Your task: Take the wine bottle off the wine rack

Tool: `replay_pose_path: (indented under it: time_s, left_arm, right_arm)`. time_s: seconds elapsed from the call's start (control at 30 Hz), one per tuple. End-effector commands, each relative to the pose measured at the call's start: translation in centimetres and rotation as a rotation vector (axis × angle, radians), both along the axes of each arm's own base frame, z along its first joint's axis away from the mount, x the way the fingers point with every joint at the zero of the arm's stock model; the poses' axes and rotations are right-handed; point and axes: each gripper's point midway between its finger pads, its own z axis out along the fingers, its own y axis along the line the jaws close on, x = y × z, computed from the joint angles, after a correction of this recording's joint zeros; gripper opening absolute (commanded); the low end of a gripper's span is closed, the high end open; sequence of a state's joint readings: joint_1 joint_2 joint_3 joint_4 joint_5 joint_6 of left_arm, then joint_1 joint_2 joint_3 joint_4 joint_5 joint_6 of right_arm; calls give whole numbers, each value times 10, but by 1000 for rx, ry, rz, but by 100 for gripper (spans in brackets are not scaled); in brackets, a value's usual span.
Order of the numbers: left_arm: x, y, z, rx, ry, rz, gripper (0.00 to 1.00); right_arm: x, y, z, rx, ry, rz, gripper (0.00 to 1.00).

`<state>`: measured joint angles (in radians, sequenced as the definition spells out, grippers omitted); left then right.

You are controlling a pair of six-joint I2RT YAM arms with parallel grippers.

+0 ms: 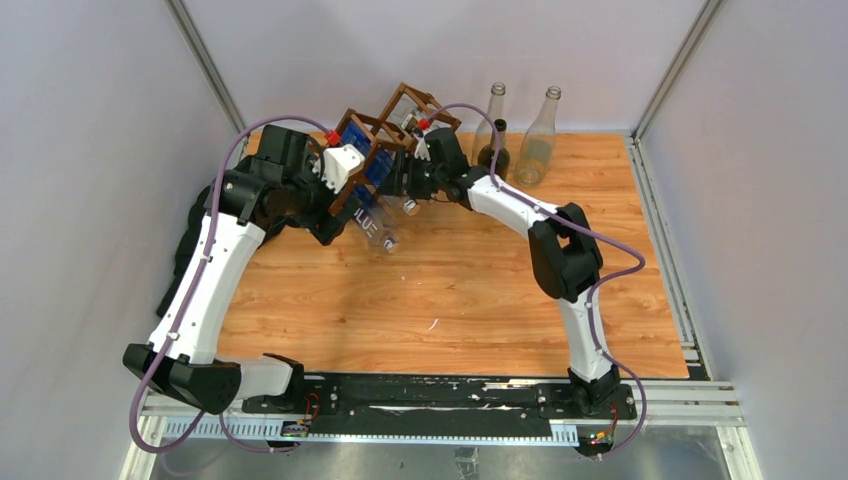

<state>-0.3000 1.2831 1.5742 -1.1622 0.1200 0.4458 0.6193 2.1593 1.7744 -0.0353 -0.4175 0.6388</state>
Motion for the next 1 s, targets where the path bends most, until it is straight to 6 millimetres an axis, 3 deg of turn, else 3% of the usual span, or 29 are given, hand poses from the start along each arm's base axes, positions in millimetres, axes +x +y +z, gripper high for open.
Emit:
replay_pose_path:
  time_s: [0.0,0.1,0.27,0.67,0.97]
  left_arm:
    - [-4,3,2,1,-8,-8,100]
    - [-5,2,2,-1,-8,-10,100]
    - [-6,3,3,2,-12,-14,100]
    - [-12,3,-6,11,5,-41,100]
    - [-12,3,-12,22,17,-52,100]
  right_arm:
    - [-16,15,19,54,-39,39,57]
    - [-22,13,31,67,-56,42,41]
    - [-37,1,48,72,-82,41,0]
    - [-101,-26,46,64,-79,81,0]
    - [-127,-41,56,67,-89,74,0]
